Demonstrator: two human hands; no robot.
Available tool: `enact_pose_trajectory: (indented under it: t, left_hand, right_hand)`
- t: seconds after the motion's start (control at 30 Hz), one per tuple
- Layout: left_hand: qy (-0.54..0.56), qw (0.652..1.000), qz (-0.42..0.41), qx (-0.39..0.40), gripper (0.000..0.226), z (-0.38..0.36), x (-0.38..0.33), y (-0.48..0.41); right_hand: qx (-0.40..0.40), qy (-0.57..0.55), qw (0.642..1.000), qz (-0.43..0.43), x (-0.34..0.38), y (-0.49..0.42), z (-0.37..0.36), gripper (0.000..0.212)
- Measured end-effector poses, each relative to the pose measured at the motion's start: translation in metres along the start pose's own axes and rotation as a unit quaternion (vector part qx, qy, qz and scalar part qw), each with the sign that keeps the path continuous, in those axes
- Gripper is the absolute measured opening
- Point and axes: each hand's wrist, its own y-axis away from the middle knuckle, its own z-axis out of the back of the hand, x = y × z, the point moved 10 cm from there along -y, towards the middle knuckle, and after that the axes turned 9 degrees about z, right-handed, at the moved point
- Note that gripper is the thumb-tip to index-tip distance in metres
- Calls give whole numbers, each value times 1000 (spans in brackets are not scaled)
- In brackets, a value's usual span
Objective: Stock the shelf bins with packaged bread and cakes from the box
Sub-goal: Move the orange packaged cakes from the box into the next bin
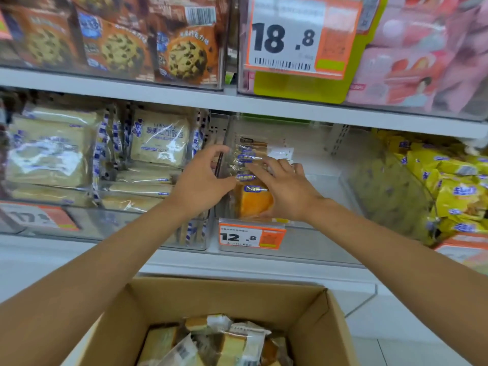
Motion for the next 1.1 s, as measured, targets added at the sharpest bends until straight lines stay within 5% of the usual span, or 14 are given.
enact_pose_trajectory:
  t: [0.13, 0.37, 0.47, 0.57, 0.67, 0.77, 0.93, 1.1]
  left_hand:
    - [3, 1000, 0, -5, 57, 1, -1, 2]
    - [-4, 1000, -3, -16, 56, 2, -4, 5]
    - [-17, 1000, -3, -11, 58, 3, -8, 7]
    - [-40, 998, -20, -35, 52, 12, -17, 16]
    - [-32, 991, -41, -125, 20, 33, -28, 47]
    - [30, 989, -4, -147, 20, 34, -14, 89]
    - [-10, 989, 150, 0, 19, -25, 90, 149]
    - [-19, 956, 285, 72, 10, -50, 210, 202]
  right_hand:
    - [65, -46, 997, -1, -3, 2, -8, 111]
    - [48, -21, 998, -39, 2, -7, -10, 107]
    - [87, -105, 989, -58, 0, -4, -8, 109]
    - [-14, -192, 977, -94, 1, 5, 29, 89]
    - [-182, -222, 951, -116, 18, 33, 74, 43]
    - [-237, -300, 917, -111, 55, 70, 78, 14]
    - [-46, -369, 920, -119, 130, 127, -28, 10]
    - [157, -408, 869, -230, 161, 204, -173, 32]
